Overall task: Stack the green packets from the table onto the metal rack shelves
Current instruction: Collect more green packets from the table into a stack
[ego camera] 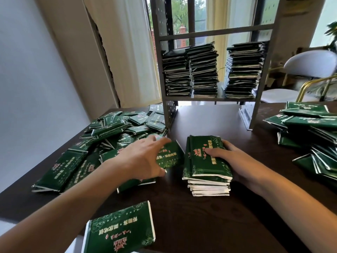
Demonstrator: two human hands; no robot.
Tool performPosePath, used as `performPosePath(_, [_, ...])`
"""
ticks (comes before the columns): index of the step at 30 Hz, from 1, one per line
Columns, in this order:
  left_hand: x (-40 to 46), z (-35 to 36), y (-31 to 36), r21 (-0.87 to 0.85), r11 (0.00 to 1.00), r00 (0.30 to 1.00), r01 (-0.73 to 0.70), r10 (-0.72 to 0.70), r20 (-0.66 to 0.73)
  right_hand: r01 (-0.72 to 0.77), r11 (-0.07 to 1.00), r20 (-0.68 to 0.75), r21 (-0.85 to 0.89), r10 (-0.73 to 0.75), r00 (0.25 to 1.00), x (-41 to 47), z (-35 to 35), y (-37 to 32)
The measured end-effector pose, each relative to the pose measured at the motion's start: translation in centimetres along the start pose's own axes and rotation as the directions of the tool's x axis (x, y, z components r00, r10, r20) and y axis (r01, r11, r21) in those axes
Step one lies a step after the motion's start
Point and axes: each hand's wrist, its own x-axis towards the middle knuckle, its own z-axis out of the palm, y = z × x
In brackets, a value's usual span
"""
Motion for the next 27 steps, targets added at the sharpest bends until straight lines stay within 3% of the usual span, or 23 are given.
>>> performPosePath(5, [0.3, -1.1, 0.7, -0.355, 0.934, 0.967, 0.02, -0.108, -0.23, 0.013, 1.0, -0.034, 0.025, -0.012, 0.999, 0.4, -0.2, 0.0])
performPosePath(9, [0.8, -1.7, 1.1, -0.579, 0.809, 0.965, 0.1, -0.22, -0.142, 0.019, 0.999, -0.053, 0.043, -0.017, 0.998, 0.7, -0.3, 0.1])
performPosePath(13, [0.9, -2.0, 1.7, -0.679, 0.728, 0.965, 0.1, -0.236, -0.111, 0.013, 0.998, -0.047, 0.055, -0.011, 0.999, 0.8, -0.4, 0.2])
performPosePath(16, [1.0, -2.5, 2.5, -0.83, 0.554, 0.962, 0.066, -0.258, -0.095, 0.014, 0.998, -0.037, 0.064, -0.011, 0.999, 0.8, -0.5, 0.1])
performPosePath(18, [1.1, -3.0, 2.8, -0.878, 0.477, 0.953, 0.035, -0.281, -0.115, 0.011, 0.998, -0.035, 0.065, -0.008, 0.999, 0.8, -0.5, 0.1])
performPosePath(22, [1.0, -3.3, 3.4, -0.885, 0.466, 0.95, 0.005, -0.278, -0.141, 0.011, 0.998, -0.037, 0.062, -0.009, 0.999, 0.8, -0.6, 0.1])
performPosePath(27, [1.1, -3.7, 4.5, -0.919, 0.384, 0.945, -0.087, -0.259, -0.198, 0.013, 0.998, -0.042, 0.06, -0.01, 0.999, 0.8, -0.6, 0.3])
